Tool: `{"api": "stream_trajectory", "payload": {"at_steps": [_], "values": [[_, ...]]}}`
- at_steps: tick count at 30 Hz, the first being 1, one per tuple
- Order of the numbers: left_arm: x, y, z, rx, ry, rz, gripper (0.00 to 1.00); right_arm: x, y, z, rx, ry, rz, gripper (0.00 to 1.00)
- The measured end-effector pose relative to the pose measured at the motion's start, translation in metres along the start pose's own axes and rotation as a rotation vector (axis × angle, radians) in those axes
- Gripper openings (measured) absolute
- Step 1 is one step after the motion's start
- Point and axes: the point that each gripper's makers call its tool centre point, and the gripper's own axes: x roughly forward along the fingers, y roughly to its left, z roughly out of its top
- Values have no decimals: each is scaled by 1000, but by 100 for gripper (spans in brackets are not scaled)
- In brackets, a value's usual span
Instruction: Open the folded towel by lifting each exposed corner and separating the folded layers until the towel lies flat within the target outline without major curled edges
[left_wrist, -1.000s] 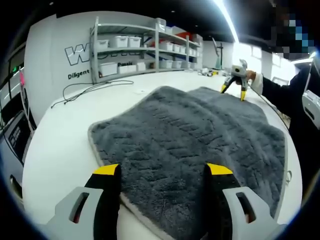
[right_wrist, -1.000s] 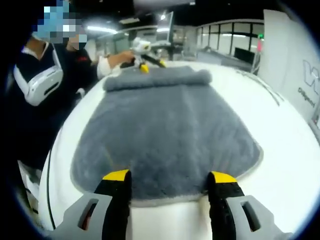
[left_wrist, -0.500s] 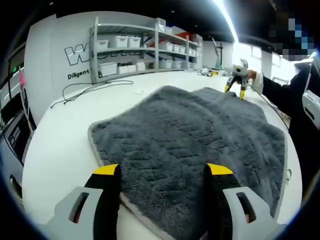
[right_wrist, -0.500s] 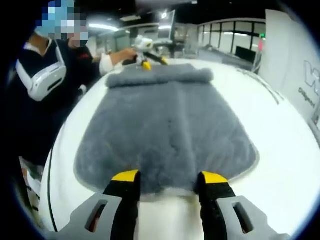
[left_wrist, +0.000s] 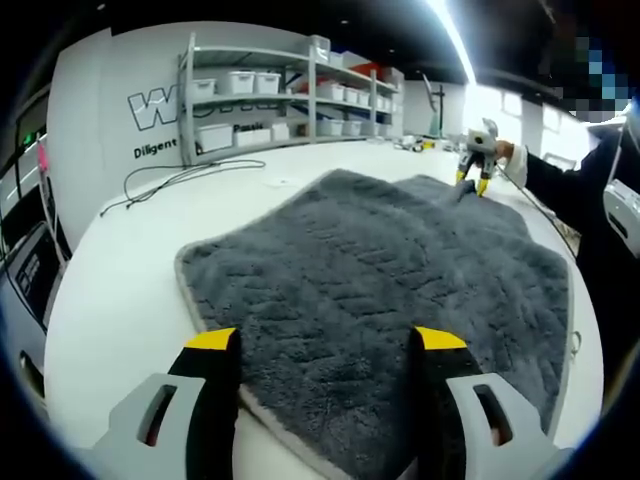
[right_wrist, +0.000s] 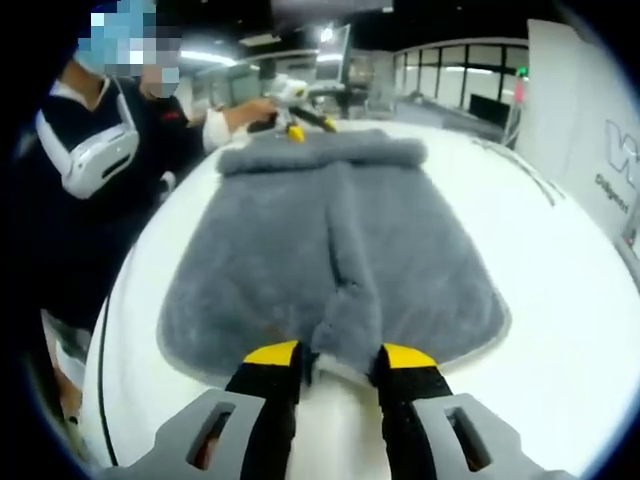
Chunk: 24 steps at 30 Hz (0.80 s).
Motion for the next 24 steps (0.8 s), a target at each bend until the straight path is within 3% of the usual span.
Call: {"api": "stream_trajectory", "payload": {"at_steps": [24], "values": [[2, -4, 0, 6, 2, -10, 70, -18, 3, -18, 29, 17, -5, 12]]}}
